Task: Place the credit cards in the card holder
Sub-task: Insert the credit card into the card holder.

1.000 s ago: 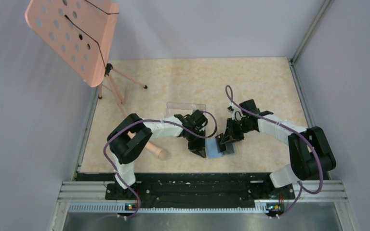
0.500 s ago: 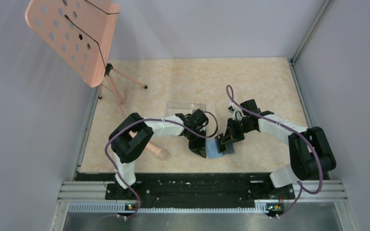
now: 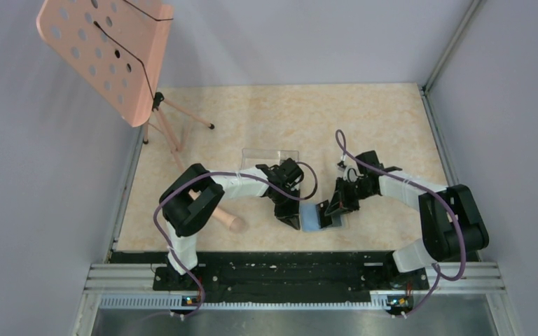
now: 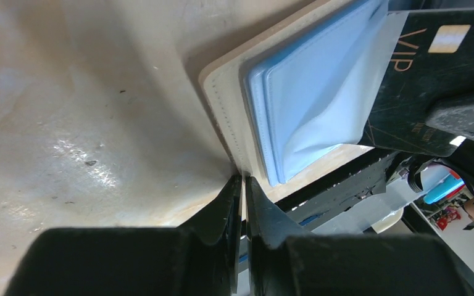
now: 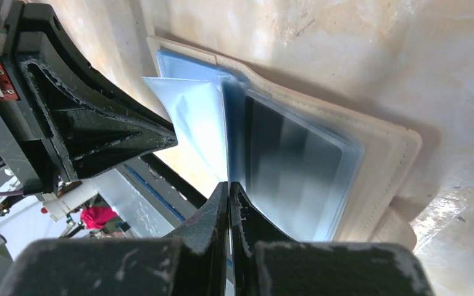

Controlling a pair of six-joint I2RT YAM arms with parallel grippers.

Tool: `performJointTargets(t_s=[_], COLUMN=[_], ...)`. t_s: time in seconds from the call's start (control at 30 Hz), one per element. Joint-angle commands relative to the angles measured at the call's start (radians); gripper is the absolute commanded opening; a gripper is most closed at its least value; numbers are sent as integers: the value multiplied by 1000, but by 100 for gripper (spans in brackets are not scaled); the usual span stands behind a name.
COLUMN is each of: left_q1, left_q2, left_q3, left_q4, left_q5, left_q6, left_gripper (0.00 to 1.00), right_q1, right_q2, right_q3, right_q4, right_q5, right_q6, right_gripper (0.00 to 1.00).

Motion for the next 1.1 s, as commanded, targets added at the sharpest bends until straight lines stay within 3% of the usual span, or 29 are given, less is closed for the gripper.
performJointTargets(t_s=[0.0, 0.63, 0.93, 1.07], left_q1=[-4, -5, -5, -5], left_q2=[57, 69, 69, 69], left_q3=[-2, 10, 6, 6], left_q4=[11, 2, 8, 11], left_q5=[-91, -89, -84, -86], left_q6=[34, 40, 36, 34], left_gripper=[12, 12, 12, 12], right_q1=[-9, -9, -6, 11], right_q2=[-23, 21, 11, -10], right_q3=[-31, -136, -146, -121], right_q4=[26, 287, 228, 182], right_q5=[-54, -151, -78, -32], right_q6=[2, 104, 63, 41], right_gripper=[0, 0, 0, 7])
